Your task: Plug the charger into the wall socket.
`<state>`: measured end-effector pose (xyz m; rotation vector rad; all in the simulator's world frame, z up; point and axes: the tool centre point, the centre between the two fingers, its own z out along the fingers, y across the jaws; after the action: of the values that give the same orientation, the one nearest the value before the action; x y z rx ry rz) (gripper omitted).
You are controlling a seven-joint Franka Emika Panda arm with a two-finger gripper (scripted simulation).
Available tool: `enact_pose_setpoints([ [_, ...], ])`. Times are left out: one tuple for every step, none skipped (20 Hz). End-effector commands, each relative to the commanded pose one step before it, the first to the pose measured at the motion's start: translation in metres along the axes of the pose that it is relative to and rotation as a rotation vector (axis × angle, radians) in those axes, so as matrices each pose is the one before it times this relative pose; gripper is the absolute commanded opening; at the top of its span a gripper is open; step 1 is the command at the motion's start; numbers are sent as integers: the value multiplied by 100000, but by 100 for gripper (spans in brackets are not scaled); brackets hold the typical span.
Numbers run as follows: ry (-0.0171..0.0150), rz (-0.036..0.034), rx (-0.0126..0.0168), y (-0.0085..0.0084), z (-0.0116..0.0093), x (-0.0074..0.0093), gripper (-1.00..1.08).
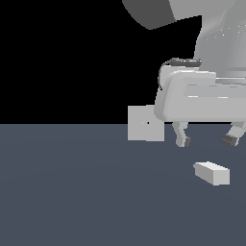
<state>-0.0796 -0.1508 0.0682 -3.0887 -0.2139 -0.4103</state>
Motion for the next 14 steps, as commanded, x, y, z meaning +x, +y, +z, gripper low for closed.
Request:
enact_pose_setpoints([
  [675,-544,108,343,292,-219,100],
  [154,-115,33,94,76,-63,100],
  [121,-92,26,72,58,-48,100],
  [77,-58,17,56,46,-37,100],
  [0,0,0,52,48,-34,100],
  [76,-58,17,-13,-18,8,100],
  [-175,199,-36,-15,-33,-5,100],
  [0,0,0,0,25,-8,100],
  [0,0,0,0,76,-24,100],
  [0,0,0,0,127,-41,100],
  [0,0,0,1,177,-57,100],
  [0,0,0,1,228,-73,100],
  [0,0,0,1,277,-88,100],
  [29,-61,14,-30,315,-87,100],
])
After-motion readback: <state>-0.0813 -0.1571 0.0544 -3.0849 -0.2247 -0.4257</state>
